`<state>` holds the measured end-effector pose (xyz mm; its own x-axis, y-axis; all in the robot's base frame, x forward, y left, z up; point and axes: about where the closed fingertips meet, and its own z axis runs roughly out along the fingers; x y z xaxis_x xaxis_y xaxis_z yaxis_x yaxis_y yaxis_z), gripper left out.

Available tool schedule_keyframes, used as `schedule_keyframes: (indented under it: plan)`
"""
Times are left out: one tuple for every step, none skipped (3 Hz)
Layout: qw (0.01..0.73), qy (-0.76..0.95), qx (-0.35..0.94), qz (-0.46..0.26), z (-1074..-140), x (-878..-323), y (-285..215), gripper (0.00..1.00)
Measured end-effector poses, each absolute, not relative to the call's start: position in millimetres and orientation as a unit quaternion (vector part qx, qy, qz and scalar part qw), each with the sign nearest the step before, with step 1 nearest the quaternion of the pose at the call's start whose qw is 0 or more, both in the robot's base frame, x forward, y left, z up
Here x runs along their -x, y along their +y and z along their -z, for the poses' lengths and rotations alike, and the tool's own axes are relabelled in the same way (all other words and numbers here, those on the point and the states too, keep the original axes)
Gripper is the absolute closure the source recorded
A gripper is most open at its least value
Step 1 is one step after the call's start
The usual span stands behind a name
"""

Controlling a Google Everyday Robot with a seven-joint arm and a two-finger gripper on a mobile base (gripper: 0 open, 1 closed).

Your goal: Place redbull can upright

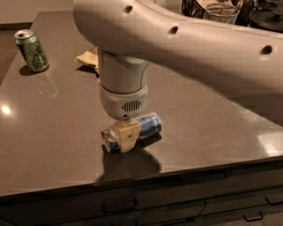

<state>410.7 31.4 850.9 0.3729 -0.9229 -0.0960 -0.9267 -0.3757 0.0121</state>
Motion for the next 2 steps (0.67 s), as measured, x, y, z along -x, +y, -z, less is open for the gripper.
schedule_keyframes:
  plan:
    - [0.053, 0.585, 0.805, -0.08, -872, -421, 31, 0.89]
    - [0.092, 0.611, 0.776, -0.125, -900, -437, 30, 1.0]
